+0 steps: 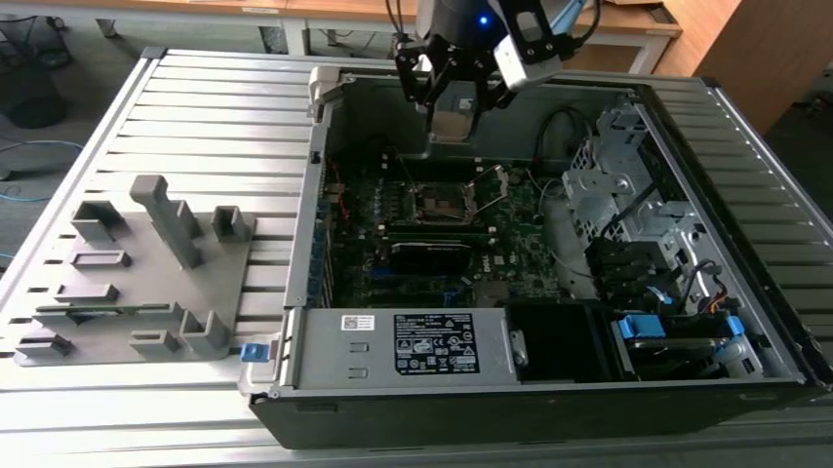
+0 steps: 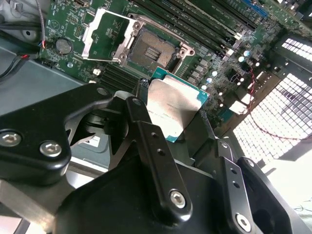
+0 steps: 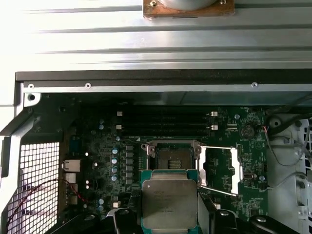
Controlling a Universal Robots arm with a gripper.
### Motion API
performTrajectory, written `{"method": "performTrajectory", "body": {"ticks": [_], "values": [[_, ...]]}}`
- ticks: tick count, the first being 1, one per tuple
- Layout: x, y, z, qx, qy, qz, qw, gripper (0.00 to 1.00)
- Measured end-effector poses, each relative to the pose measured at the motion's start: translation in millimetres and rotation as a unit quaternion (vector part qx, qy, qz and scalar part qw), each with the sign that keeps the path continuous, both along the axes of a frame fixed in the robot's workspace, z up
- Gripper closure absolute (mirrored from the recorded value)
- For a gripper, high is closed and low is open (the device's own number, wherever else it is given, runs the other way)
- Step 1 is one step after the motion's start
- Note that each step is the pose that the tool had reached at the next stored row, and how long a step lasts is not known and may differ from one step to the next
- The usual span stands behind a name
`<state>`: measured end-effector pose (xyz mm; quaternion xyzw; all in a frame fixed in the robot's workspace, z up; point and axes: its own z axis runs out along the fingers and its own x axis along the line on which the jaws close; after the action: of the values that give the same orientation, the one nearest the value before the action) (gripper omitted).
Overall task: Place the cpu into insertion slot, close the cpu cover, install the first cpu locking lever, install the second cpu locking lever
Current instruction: 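Place the cpu into insertion slot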
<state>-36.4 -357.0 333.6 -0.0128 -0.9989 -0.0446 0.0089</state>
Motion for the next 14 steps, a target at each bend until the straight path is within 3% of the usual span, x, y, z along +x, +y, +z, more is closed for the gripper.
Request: {"method": "performTrajectory", "body": {"ticks": [14], "values": [[0.0,0.0,-4.1,-0.0001,0.0001,0.0,1.0,0.46]]}}
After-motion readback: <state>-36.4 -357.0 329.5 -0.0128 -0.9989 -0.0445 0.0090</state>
